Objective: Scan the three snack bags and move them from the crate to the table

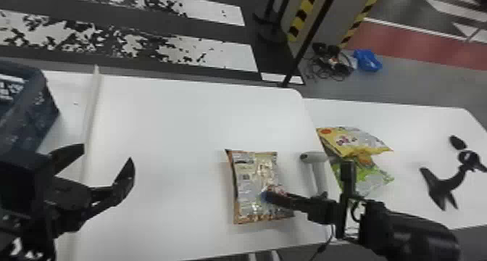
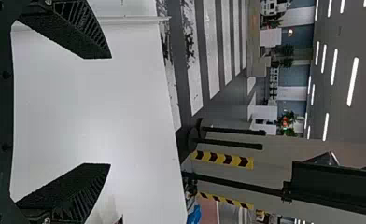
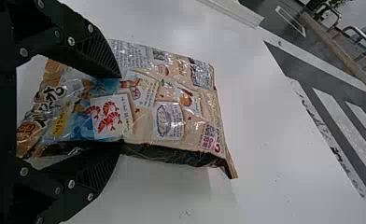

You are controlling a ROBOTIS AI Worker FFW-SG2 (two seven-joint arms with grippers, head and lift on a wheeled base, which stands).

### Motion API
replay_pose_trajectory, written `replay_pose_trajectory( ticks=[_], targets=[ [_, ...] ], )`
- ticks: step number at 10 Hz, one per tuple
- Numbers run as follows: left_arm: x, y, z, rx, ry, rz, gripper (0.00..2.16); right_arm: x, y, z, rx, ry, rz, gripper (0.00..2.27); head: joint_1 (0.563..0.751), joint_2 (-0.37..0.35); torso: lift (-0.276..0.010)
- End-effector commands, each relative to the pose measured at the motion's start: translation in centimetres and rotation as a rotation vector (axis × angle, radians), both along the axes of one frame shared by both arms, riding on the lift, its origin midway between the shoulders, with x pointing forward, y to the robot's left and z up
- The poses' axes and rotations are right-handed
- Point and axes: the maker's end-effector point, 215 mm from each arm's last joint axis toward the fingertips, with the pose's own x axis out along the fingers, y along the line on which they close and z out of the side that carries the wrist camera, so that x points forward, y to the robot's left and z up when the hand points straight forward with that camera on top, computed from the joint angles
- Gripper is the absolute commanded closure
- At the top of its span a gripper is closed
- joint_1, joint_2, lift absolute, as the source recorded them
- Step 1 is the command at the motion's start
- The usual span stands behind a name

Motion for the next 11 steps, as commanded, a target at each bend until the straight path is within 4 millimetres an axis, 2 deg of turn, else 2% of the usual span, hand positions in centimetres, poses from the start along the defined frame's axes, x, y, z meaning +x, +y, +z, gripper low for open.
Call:
replay_pose_trajectory(
  ticks=[1, 3, 4, 5, 6, 7, 8, 9, 10, 11],
  targets=[
    [0.0, 0.1, -0.1, -0.002, -0.005, 0.002, 0.04, -0.4, 0.7, 0.3, 0.031, -0.005, 0.020, 2.25, 0.695, -0.291, -0.062],
    [0.1, 0.0, -0.2, -0.001, -0.010, 0.002, 0.04, -1.6, 2.1, 1.2, 0.057, -0.018, 0.045, 2.25, 0.695, -0.276, -0.062],
    [0.1, 0.2, -0.1, 0.004, -0.014, 0.005, 0.04, -1.3, 2.6, 2.2, 0.061, -0.043, 0.046, 2.25, 0.695, -0.272, -0.062],
    [0.2, 0.2, 0.1, 0.003, -0.018, 0.008, 0.04, 0.3, 2.1, 4.3, 0.096, -0.097, 0.007, 2.25, 0.695, -0.263, -0.062],
    [0.2, -0.5, -0.1, 0.011, -0.018, 0.003, 0.04, 3.3, 0.2, 7.2, 0.110, -0.201, -0.060, 2.25, 0.695, -0.255, -0.062],
    [0.1, -1.2, -0.2, 0.022, -0.020, -0.002, 0.04, 7.2, -3.1, 10.9, 0.104, -0.359, -0.165, 2.25, 0.695, -0.265, -0.062],
    [-0.2, -2.0, -0.1, 0.029, -0.025, -0.007, 0.04, 10.4, -7.6, 14.1, 0.089, -0.492, -0.308, 2.25, 0.695, -0.278, -0.062],
    [-0.5, -2.5, -0.4, 0.043, -0.025, -0.015, 0.04, 13.1, -13.1, 16.4, 0.072, -0.592, -0.487, 2.25, 0.695, -0.324, -0.062],
    [-0.7, -2.8, -0.8, 0.056, -0.021, -0.018, 0.04, 14.9, -19.1, 17.5, -0.007, -0.678, -0.676, 2.25, 0.695, -0.350, -0.062],
    [-0.9, -2.7, -1.1, 0.060, -0.016, -0.019, 0.04, 15.2, -25.1, 17.9, -0.125, -0.730, -0.877, 2.25, 0.695, -0.350, -0.062]
  ],
)
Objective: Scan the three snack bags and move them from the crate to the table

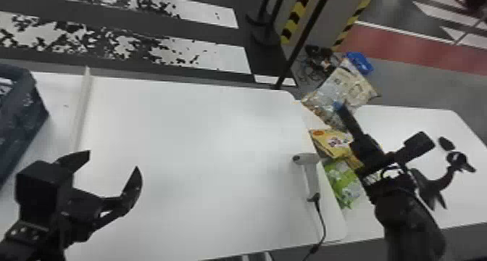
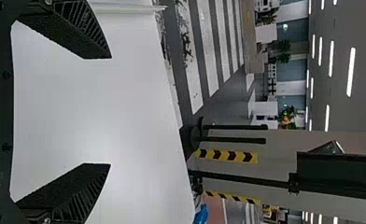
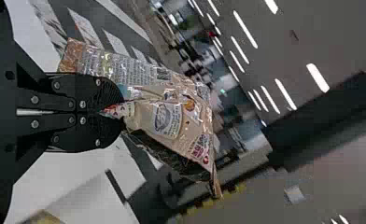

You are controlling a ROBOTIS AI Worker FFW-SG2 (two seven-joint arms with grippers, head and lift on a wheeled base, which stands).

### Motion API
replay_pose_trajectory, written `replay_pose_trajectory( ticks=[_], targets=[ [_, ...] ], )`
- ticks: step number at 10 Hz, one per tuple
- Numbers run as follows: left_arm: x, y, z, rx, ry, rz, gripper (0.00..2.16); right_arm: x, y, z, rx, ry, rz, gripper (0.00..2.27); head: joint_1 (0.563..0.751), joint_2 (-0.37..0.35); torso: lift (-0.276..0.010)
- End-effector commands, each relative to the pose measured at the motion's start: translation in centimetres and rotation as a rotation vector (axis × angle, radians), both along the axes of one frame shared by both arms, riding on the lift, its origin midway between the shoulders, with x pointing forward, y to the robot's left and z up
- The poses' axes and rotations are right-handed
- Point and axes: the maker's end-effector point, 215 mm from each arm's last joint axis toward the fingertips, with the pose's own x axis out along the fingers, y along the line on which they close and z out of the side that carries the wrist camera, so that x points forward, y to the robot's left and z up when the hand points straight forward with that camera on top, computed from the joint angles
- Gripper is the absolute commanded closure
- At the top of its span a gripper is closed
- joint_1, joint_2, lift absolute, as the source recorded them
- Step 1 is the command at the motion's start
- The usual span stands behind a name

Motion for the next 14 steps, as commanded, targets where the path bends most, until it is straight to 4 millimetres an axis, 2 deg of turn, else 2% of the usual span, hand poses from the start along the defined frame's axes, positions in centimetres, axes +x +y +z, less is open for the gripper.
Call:
replay_pose_trajectory(
  ticks=[1, 3, 4, 5, 6, 7, 8, 9, 10, 12, 14],
  targets=[
    [-0.2, 0.3, -0.4, 0.009, 0.007, 0.002, 0.04, -0.2, -7.4, 1.2, -0.068, -0.050, -0.277, 2.25, 0.695, -0.350, -0.062],
    [-0.2, 0.8, -0.3, 0.002, 0.005, 0.007, 0.04, -1.0, -14.5, -1.0, -0.140, 0.100, -0.530, 2.24, 0.695, -0.350, -0.062],
    [-0.4, 0.8, -0.1, 0.004, 0.005, 0.002, 0.04, -0.9, -16.4, -3.0, -0.149, 0.187, -0.566, 2.15, 0.695, -0.350, -0.062],
    [-0.6, 0.6, -0.2, 0.001, 0.010, -0.007, 0.04, -1.9, -18.2, -4.4, -0.149, 0.244, -0.600, 2.15, 0.695, -0.350, -0.062],
    [-0.7, 0.3, 0.0, -0.003, 0.008, -0.014, 0.04, -2.1, -18.5, -5.4, -0.150, 0.296, -0.592, 2.15, 0.695, -0.350, -0.062],
    [-0.8, 0.0, 0.1, -0.004, 0.007, -0.021, 0.04, -2.7, -17.9, -9.0, -0.098, 0.436, -0.548, 2.15, 0.695, -0.350, -0.062],
    [-0.9, -0.5, 0.3, -0.011, 0.005, -0.028, 0.04, -3.7, -17.0, -11.8, -0.076, 0.553, -0.535, 1.74, 0.695, -0.350, -0.062],
    [-1.1, -1.4, 0.7, -0.018, -0.001, -0.040, 0.04, -4.1, -15.9, -13.3, -0.099, 0.603, -0.508, 0.79, 0.695, -0.350, -0.062],
    [-1.3, -1.8, 0.9, -0.012, -0.001, -0.048, 0.04, -4.4, -14.8, -14.2, -0.097, 0.620, -0.482, 0.00, 0.695, -0.350, -0.062],
    [-1.6, -2.1, 0.8, -0.012, 0.001, -0.052, 0.04, -4.9, -14.7, -14.2, -0.075, 0.605, -0.500, 0.02, 0.695, -0.350, -0.062],
    [-1.7, -2.4, 0.6, -0.008, 0.003, -0.057, 0.04, -5.6, -14.9, -12.1, -0.139, 0.590, -0.508, 0.02, 0.695, -0.350, -0.062]
  ],
)
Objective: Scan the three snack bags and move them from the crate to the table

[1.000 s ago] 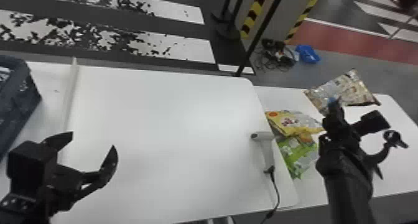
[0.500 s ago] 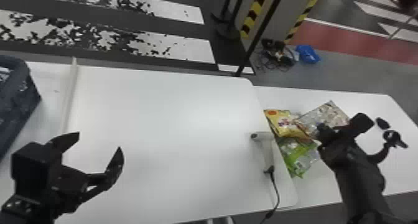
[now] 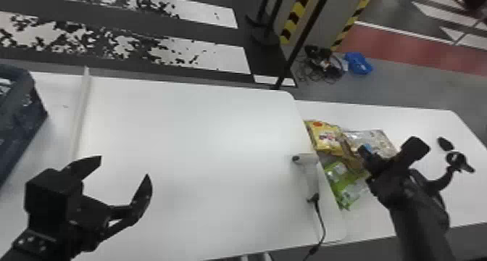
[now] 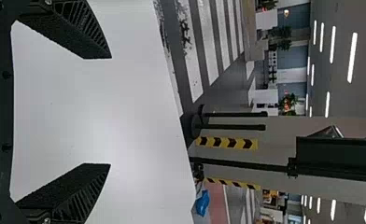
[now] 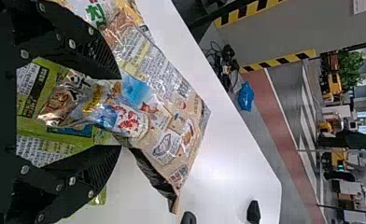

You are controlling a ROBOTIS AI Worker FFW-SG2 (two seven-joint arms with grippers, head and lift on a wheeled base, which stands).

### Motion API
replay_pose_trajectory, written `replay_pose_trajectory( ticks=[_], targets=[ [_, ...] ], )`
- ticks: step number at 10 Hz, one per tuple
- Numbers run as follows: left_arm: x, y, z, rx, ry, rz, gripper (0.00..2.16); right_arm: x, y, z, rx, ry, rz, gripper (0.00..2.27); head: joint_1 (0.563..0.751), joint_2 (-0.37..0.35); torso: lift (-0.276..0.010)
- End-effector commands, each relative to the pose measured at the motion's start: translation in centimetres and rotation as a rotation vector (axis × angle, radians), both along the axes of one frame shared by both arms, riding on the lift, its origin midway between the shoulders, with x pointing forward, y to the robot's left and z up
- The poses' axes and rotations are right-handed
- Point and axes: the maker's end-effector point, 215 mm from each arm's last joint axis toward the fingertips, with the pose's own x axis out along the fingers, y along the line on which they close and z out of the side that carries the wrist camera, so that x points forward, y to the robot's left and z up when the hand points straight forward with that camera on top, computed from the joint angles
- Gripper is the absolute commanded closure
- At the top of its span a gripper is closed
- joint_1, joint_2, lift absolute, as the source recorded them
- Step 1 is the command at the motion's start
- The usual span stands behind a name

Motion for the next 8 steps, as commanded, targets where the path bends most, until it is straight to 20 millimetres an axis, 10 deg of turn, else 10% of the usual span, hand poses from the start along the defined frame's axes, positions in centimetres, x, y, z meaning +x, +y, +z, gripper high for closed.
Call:
replay_pose_trajectory(
  ticks=[1, 5, 8],
  targets=[
    [-0.1, -0.3, 0.0, 0.002, -0.002, 0.000, 0.04, -0.3, 1.2, 2.1, -0.059, -0.019, 0.040, 0.06, 0.695, -0.350, -0.062],
    [0.4, 0.3, 0.5, -0.016, 0.001, 0.027, 0.04, -5.4, 16.5, 4.7, 0.012, 0.004, 0.305, 0.10, 0.695, -0.350, -0.062],
    [0.8, 3.8, 0.9, -0.049, 0.022, 0.096, 0.04, -4.5, 33.9, 9.2, 0.077, -0.180, 0.630, 0.11, 0.695, -0.350, -0.062]
  ],
)
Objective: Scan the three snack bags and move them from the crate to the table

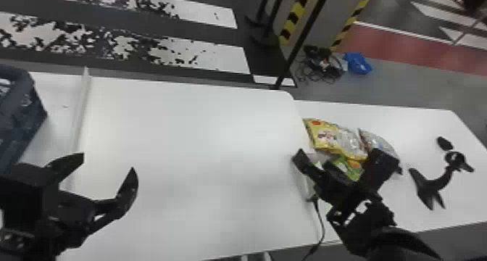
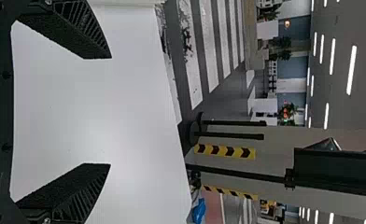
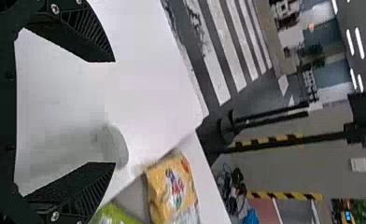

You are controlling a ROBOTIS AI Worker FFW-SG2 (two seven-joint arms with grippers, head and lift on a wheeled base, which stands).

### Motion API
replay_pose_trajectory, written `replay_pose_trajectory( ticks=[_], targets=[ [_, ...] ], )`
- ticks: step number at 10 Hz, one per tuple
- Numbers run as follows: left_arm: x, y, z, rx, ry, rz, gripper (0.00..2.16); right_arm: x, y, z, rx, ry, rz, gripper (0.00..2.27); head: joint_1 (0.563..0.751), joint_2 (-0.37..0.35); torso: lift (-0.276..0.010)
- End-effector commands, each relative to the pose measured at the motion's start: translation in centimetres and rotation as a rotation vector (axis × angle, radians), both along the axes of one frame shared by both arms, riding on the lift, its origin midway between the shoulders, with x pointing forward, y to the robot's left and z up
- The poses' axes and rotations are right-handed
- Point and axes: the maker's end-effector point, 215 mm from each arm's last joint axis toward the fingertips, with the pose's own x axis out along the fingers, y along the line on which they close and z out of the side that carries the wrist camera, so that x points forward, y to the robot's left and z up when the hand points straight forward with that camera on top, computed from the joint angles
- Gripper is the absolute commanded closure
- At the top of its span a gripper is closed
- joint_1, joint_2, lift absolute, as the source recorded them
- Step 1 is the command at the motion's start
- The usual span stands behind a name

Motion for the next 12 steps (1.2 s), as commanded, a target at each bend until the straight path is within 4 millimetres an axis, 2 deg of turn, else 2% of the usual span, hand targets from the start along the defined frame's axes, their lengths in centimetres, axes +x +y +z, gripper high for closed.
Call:
replay_pose_trajectory(
  ticks=[1, 2, 3, 4, 5, 7, 8, 9, 10, 12],
  targets=[
    [-0.4, 3.1, -1.1, -0.023, 0.077, 0.046, 0.04, 0.8, 8.0, 2.2, -0.009, -0.090, 0.130, 0.11, 0.695, -0.350, -0.062],
    [-0.8, 5.2, -1.1, -0.055, 0.109, 0.074, 0.04, 1.4, 11.6, 2.9, -0.055, -0.129, 0.189, 0.11, 0.695, -0.349, -0.062],
    [-1.7, 6.6, -0.3, -0.062, 0.102, 0.098, 0.04, 1.3, 13.9, 3.3, -0.080, -0.158, 0.223, 0.11, 0.695, -0.249, -0.062],
    [-2.5, 7.8, 0.9, -0.075, 0.075, 0.125, 0.05, 0.6, 15.1, 3.7, -0.102, -0.189, 0.234, 0.11, 0.695, -0.169, -0.062],
    [-3.4, 8.0, 2.2, -0.094, 0.035, 0.134, 0.05, -0.5, 15.3, 4.0, -0.103, -0.207, 0.235, 0.11, 0.695, -0.111, -0.062],
    [-5.1, 7.5, 4.6, -0.104, -0.070, 0.145, 0.05, -3.2, 15.2, 4.6, -0.125, -0.224, 0.254, 0.10, 0.695, -0.085, -0.062],
    [-6.0, 7.9, 6.0, -0.103, -0.132, 0.165, 0.08, -4.7, 15.0, 4.8, -0.133, -0.235, 0.251, 0.10, 0.695, -0.090, -0.062],
    [-7.2, 7.7, 6.2, -0.086, -0.143, 0.167, 0.08, -6.6, 14.7, 4.0, -0.100, -0.213, 0.245, 0.10, 0.695, -0.094, -0.062],
    [-8.4, 7.2, 5.4, -0.086, -0.114, 0.158, 0.08, -8.1, 14.5, 3.5, -0.097, -0.202, 0.253, 0.10, 0.695, -0.100, -0.062],
    [-9.6, 6.0, 4.0, -0.084, -0.079, 0.157, 0.08, -9.1, 12.8, 3.7, -0.119, -0.223, 0.252, 0.10, 0.695, -0.135, -0.062]
  ],
)
